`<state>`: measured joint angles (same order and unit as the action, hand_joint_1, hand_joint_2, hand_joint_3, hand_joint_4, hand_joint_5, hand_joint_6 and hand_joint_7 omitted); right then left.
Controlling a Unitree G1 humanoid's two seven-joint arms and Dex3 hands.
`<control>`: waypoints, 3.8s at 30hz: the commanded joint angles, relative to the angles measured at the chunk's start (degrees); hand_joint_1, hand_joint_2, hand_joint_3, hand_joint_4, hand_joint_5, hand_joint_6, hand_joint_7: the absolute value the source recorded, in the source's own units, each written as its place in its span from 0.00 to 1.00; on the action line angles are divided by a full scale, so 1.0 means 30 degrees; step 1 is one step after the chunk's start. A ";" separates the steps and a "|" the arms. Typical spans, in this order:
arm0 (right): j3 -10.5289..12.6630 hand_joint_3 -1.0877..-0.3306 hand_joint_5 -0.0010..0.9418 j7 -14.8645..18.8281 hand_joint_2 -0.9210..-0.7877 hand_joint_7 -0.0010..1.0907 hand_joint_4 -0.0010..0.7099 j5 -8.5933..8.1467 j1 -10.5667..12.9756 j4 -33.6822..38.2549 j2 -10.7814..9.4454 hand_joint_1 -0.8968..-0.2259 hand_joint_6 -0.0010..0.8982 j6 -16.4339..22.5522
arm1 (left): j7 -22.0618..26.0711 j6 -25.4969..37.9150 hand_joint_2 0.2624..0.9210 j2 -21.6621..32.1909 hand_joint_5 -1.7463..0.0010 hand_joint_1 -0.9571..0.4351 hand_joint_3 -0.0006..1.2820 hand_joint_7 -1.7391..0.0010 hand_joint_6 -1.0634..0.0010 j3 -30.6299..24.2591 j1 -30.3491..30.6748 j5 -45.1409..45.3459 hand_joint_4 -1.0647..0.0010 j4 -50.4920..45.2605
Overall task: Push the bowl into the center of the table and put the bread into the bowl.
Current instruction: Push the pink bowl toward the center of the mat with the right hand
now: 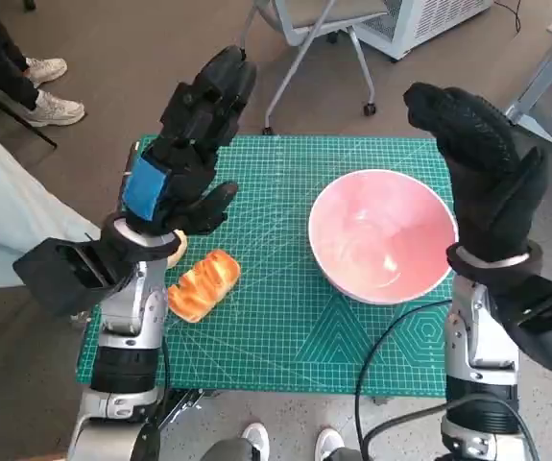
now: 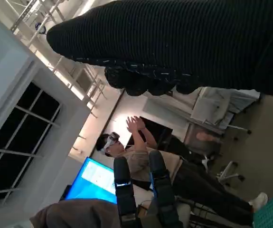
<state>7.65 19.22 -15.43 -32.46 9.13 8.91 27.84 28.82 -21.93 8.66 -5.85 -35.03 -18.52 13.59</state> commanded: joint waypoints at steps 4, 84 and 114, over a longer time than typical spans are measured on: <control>0.0954 0.52 0.00 0.0729 0.00 0.32 0.26 -0.0672 0.0444 0.1244 0.0857 0.38 0.18 0.0308 | 0.0078 -0.0086 1.00 -0.0015 1.00 0.24 0.41 0.82 1.00 -0.0132 0.0114 -0.0191 0.99 -0.0054; 0.4674 0.43 0.00 -0.2491 0.00 0.19 0.16 0.0933 -0.5276 2.2038 -0.1458 0.37 0.20 -0.1575 | -0.1227 -0.0615 1.00 0.1410 1.00 0.24 0.41 0.84 1.00 -0.1046 0.2480 0.0490 0.98 -0.2034; 0.4322 0.41 0.01 -0.1760 0.00 0.17 0.16 0.1208 -0.6820 2.1860 -0.1344 0.43 0.24 -0.2400 | -0.1875 -0.0776 1.00 0.1659 1.00 0.23 0.41 0.87 1.00 -0.0930 0.3083 0.1184 1.00 -0.2403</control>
<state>20.87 13.04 -12.63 -52.89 74.46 2.61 21.74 23.36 -23.83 13.56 -8.80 -26.60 -15.51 7.34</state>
